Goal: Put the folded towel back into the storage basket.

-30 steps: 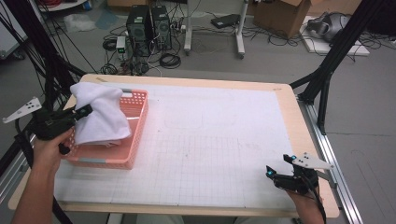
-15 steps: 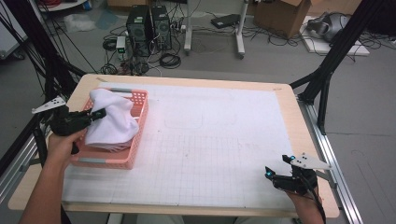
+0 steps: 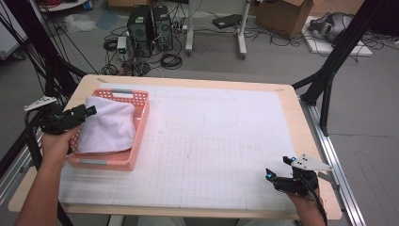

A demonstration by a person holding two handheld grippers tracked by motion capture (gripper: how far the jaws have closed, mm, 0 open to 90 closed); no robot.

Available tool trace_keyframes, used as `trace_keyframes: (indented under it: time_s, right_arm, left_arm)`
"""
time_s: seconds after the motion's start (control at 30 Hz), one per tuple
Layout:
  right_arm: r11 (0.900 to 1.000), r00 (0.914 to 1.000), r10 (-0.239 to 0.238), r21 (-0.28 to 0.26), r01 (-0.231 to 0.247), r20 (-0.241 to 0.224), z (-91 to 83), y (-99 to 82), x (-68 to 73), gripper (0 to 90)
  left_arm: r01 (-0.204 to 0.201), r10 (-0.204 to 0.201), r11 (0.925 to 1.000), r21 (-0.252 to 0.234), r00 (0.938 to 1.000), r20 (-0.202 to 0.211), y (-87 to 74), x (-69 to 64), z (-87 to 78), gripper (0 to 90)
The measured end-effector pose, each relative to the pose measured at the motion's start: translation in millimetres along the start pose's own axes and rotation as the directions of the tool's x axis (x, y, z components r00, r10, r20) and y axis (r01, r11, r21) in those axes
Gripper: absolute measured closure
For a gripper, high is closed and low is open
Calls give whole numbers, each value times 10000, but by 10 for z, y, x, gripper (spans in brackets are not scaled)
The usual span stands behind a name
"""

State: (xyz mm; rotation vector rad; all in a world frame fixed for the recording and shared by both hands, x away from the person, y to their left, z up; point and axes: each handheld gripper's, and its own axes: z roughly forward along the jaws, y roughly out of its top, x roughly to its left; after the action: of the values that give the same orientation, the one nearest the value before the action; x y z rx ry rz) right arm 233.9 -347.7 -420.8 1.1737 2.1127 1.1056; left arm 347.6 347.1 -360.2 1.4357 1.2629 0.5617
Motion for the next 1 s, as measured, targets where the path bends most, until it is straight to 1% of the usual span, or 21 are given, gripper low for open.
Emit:
trace_keyframes:
  time_s: [0.03, 0.1, 0.17, 0.23, 0.27, 0.3, 0.37, 0.4, 0.43, 0.47, 0.5, 0.53, 0.6, 0.67, 0.73, 0.77, 0.83, 0.87, 0.9, 0.93, 1.0]
  right_arm:
    - [10000, 10000, 17, -9, -17, 3, -1, 0, 0, 179]
    - [10000, 10000, 2, -47, -2, -1, -2, -2, -3, 179]
    - [10000, 10000, -6, -34, 6, 9, -6, -3, -2, 180]
    - [10000, 10000, 7, -36, -7, 3, -9, -2, -3, 179]
    - [10000, 10000, 6, -40, -6, 5, -9, -1, -3, 179]
    - [10000, 10000, -6, -38, 6, -1, -8, 0, -4, 180]
    - [10000, 10000, -25, -4, 25, 14, -2, 2, 0, 179]
    - [10000, 10000, -23, 5, 23, -11, 4, 3, 5, 179]
    - [10000, 10000, -74, -17, 74, -11, 9, 6, 5, 180]
    - [10000, 10000, -50, -31, 50, -32, 10, 9, 10, 179]
    - [10000, 10000, -42, -20, 42, -28, 9, 13, 14, 180]
    - [10000, 10000, -61, -63, 61, -47, 11, 16, 16, 180]
    - [10000, 10000, -78, -57, 78, -46, 11, 16, 15, 179]
    - [10000, 10000, -3, -28, 3, -48, 11, 13, 13, 180]
    - [10000, 10000, 1, -17, -1, -42, 13, 12, 8, 180]
    - [10000, 10000, -26, -22, 26, -39, 12, 12, 8, 180]
    - [10000, 10000, 25, -42, -26, -59, 12, 14, 15, 180]
    - [10000, 10000, -16, -41, 16, -51, 13, 16, 13, 180]
    - [10000, 10000, -5, -1, 5, -84, 14, 17, 15, 180]
    - [10000, 10000, -8, -21, 7, -78, 18, 17, 16, 180]
    - [10000, 10000, -22, -4, 22, -85, 20, 17, 18, 180]
  left_arm:
    - [31, -35, 9998, -197, 9997, -235, 15, -9, -25, 419]
    - [-104, 88, 9992, -395, 9991, -419, 37, -37, -56, 417]
    - [-360, 352, 9992, -197, 9986, -390, 32, -77, -53, 419]
    - [-631, 638, 9978, 177, 9972, -399, -1, -122, -23, 420]
    - [-822, 842, 9955, 475, 9956, -409, -23, -141, -2, 420]
    - [-887, 921, 9931, 764, 9949, -418, -49, -168, 33, 418]
    - [-1205, 1309, 9806, 1549, 9897, -584, -101, -215, 109, 410]
    - [-1280, 1418, 9732, 1912, 9881, -602, -127, -231, 153, 410]
    - [-1245, 1429, 9662, 2258, 9875, -668, -149, -243, 198, 411]
    - [-1178, 1418, 9600, 2539, 9868, -782, -161, -253, 240, 411]
    - [-1131, 1401, 9568, 2679, 9866, -841, -164, -263, 272, 409]
    - [-1200, 1510, 9524, 2802, 9843, -916, -170, -276, 304, 411]
    - [-1345, 1829, 9325, 3351, 9761, -1171, -183, -300, 382, 423]
    - [-1386, 1984, 9144, 3803, 9724, -1227, -205, -312, 459, 418]
    - [-1487, 2260, 8939, 4230, 9642, -1386, -233, -333, 530, 418]
    - [-1531, 2394, 8813, 4471, 9603, -1430, -251, -335, 562, 418]
    - [-1426, 2441, 8569, 4954, 9587, -1463, -302, -328, 643, 417]
    - [-1470, 2526, 8449, 5143, 9572, -1414, -325, -321, 679, 414]
    - [-1464, 2540, 8383, 5253, 9572, -1387, -342, -319, 712, 413]
    - [-1458, 2515, 8320, 5352, 9592, -1295, -352, -318, 736, 421]
    - [-1556, 2513, 8331, 5307, 9614, -1125, -367, -324, 768, 436]
